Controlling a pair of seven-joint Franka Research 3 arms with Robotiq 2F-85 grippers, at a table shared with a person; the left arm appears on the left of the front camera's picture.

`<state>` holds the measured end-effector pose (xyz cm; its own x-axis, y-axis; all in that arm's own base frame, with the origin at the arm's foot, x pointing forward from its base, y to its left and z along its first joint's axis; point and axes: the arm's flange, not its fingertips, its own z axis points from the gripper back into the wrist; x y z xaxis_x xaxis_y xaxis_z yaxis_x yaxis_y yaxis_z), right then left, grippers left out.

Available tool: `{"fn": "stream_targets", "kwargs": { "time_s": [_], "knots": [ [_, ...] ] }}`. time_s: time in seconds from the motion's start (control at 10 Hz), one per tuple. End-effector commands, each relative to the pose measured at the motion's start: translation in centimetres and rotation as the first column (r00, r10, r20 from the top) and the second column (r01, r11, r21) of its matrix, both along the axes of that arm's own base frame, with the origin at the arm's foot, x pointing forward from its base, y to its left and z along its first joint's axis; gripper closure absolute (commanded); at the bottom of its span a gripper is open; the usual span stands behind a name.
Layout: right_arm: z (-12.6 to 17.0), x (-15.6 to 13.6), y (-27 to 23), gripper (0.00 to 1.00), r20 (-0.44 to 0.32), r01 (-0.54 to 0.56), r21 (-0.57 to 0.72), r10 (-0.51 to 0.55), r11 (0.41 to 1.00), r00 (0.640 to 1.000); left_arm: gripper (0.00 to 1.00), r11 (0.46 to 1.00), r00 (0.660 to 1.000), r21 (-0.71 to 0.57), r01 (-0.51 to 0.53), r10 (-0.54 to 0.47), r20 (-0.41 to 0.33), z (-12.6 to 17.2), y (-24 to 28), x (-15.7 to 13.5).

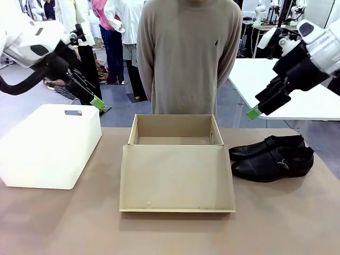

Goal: Pack the shoes into the box.
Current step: Place one shoe of the Shoes into the Shoes Box.

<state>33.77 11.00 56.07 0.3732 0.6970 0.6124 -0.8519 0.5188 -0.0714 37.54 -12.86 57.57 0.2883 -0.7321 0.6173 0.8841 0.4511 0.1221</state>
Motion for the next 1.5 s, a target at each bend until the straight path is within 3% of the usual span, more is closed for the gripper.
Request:
{"fn": "stream_targets", "kwargs": {
  "time_s": [0.0, 0.9, 1.2, 1.3, 1.4],
  "knots": [
    [0.4, 0.0, -0.6, 0.0, 0.006, -0.086, 0.07, 0.086, 0.994, 0.996, 0.0, 0.998, 1.0, -0.052, 0.03, -0.03, -0.003, 0.1, 1.1, 0.6],
    [1.2, -0.9, -1.2, 0.0, 0.024, -0.201, 0.148, 0.2, 0.968, 0.98, 0.0, 0.989, 0.999, -0.138, 0.054, -0.052, 0.013, 1.7, 0.8, 1.2],
    [1.2, -1.0, -1.1, 0.0, 0.019, -0.182, 0.14, 0.182, 0.973, 0.983, 0.0, 0.992, 1.0, -0.128, 0.019, -0.016, 0.019, 1.7, 1.0, 1.2],
    [1.3, -1.3, -1.0, 0.0, 0.051, -0.121, 0.13, 0.115, 0.984, 0.992, 0.0, 0.991, 1.0, -0.132, 0.022, -0.021, 0.011, 1.9, 0.6, 0.9],
    [0.9, -1.3, -0.7, 0.0, 0.011, -0.164, 0.125, 0.164, 0.979, 0.986, 0.0, 0.991, 1.0, -0.132, 0.022, -0.021, 0.011, 1.9, 0.6, 0.9]
  ]
}}
